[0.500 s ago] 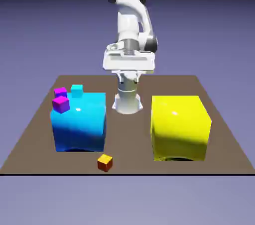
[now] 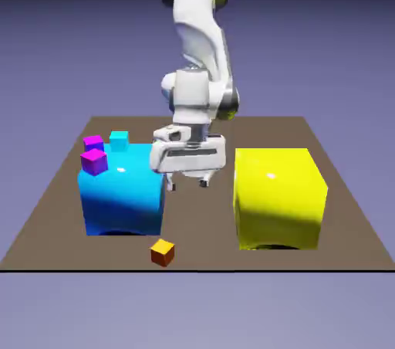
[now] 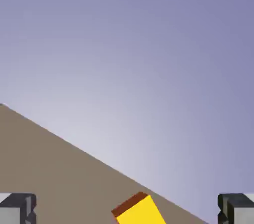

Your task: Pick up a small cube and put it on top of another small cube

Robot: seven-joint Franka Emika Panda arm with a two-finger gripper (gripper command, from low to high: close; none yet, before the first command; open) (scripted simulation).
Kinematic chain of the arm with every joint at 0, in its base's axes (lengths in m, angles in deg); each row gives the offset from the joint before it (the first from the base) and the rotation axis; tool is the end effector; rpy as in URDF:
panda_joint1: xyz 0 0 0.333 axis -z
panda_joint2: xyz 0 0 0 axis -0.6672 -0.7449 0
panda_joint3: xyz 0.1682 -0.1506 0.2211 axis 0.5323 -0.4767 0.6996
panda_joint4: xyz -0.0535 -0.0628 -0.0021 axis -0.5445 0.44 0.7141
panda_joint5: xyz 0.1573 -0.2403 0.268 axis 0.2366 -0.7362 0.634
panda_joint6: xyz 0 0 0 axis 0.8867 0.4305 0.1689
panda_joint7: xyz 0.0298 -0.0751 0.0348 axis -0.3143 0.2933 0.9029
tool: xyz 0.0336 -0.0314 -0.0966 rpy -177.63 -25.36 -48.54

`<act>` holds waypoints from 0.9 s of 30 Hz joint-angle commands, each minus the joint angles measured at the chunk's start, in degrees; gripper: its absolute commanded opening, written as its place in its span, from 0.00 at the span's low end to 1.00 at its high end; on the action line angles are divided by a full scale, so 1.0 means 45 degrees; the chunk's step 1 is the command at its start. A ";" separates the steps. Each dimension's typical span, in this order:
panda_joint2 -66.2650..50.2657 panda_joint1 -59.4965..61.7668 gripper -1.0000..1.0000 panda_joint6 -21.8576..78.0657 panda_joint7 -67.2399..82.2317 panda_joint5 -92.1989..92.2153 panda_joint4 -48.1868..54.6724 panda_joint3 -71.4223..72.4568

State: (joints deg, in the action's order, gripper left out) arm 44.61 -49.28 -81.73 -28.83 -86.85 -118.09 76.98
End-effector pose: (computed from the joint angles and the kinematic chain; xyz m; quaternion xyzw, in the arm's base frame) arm 0.4983 -0.0269 0.3113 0.9902 -0.0725 0.1171 0.0252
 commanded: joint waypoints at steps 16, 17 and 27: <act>-0.6408 -0.2470 0.50 0.1799 0.6165 0.1213 0.3020 -0.2975; -0.6772 -0.2835 0.50 0.1561 0.6538 0.1766 0.3042 -0.3314; -0.6411 -0.2473 0.00 0.1796 0.6169 0.1218 0.3020 -0.2978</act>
State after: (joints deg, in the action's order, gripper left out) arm 15.76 -60.41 -73.60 -1.04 -81.33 -104.50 63.58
